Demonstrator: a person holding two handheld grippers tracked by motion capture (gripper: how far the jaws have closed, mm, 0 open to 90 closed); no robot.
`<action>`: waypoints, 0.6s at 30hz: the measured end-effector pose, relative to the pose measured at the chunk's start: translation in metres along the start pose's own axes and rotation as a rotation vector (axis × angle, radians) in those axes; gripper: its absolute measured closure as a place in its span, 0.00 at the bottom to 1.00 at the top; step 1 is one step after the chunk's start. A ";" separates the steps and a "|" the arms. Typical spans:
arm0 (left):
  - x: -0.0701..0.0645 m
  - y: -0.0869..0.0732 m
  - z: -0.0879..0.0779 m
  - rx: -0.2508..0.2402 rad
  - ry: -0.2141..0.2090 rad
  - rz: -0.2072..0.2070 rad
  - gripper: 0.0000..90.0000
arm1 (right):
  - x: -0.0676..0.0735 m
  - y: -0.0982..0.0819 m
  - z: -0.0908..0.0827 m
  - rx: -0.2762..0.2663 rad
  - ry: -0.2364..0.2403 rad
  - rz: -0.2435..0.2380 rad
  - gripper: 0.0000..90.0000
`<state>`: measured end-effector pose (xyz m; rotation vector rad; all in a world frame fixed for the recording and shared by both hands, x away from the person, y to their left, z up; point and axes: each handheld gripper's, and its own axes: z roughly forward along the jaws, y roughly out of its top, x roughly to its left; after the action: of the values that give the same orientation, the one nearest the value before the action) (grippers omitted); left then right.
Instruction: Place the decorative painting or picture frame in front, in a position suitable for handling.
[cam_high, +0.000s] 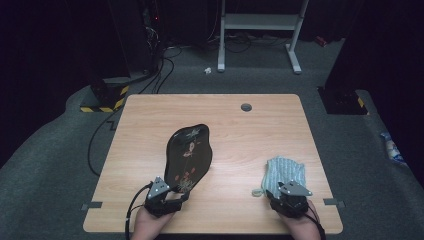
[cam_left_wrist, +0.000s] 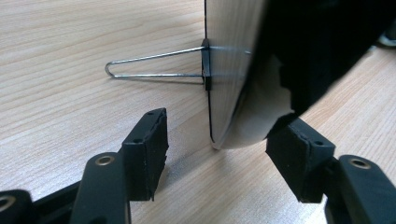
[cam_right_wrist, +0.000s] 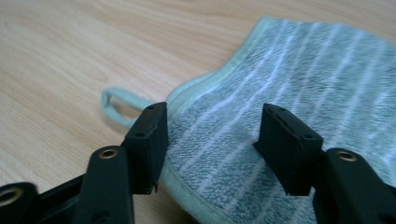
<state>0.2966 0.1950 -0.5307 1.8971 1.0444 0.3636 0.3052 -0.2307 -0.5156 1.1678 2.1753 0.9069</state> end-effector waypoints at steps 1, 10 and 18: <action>0.000 0.000 0.000 0.001 -0.001 0.001 0.43 | -0.002 0.000 -0.003 -0.011 -0.005 0.015 0.45; 0.000 0.000 0.001 0.011 -0.007 0.004 0.43 | -0.033 0.003 -0.019 -0.044 -0.100 0.231 0.35; -0.001 0.001 0.002 0.018 -0.004 0.010 0.43 | -0.034 0.003 0.010 0.045 -0.065 0.211 0.38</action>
<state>0.2976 0.1931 -0.5310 1.9186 1.0388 0.3571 0.3307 -0.2549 -0.5162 1.4496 2.0580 0.8967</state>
